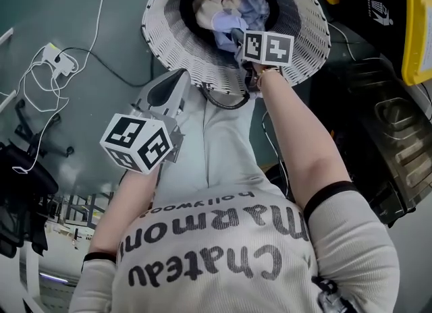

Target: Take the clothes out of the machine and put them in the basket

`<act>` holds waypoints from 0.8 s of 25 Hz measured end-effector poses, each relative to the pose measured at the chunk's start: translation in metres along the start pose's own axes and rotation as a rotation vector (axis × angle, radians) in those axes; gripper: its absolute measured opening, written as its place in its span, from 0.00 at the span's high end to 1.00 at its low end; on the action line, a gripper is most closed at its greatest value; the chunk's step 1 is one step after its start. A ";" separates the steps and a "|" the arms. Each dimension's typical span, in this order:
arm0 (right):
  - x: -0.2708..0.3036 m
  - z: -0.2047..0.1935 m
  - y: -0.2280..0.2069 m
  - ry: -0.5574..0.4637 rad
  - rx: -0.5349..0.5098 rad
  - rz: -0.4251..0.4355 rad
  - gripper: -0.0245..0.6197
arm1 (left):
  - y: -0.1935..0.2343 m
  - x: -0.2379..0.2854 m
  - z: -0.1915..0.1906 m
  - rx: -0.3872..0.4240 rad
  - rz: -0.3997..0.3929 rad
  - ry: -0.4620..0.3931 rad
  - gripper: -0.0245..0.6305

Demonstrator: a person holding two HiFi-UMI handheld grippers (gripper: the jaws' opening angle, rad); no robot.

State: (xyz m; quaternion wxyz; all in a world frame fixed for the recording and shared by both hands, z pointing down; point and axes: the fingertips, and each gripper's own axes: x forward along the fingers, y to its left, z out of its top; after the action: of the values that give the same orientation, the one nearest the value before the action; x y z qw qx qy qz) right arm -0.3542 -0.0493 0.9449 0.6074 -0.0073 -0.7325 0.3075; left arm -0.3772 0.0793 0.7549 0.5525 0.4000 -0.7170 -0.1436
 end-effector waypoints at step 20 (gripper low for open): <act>-0.002 -0.002 -0.052 0.004 -0.073 -0.272 0.68 | 0.001 0.008 -0.006 0.025 -0.027 0.025 0.95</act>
State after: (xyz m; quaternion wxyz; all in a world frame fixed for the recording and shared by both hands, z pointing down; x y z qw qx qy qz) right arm -0.3332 -0.0909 0.9674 0.6443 0.0691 -0.7362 0.1954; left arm -0.3722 0.0757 0.7626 0.5543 0.4184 -0.7063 -0.1373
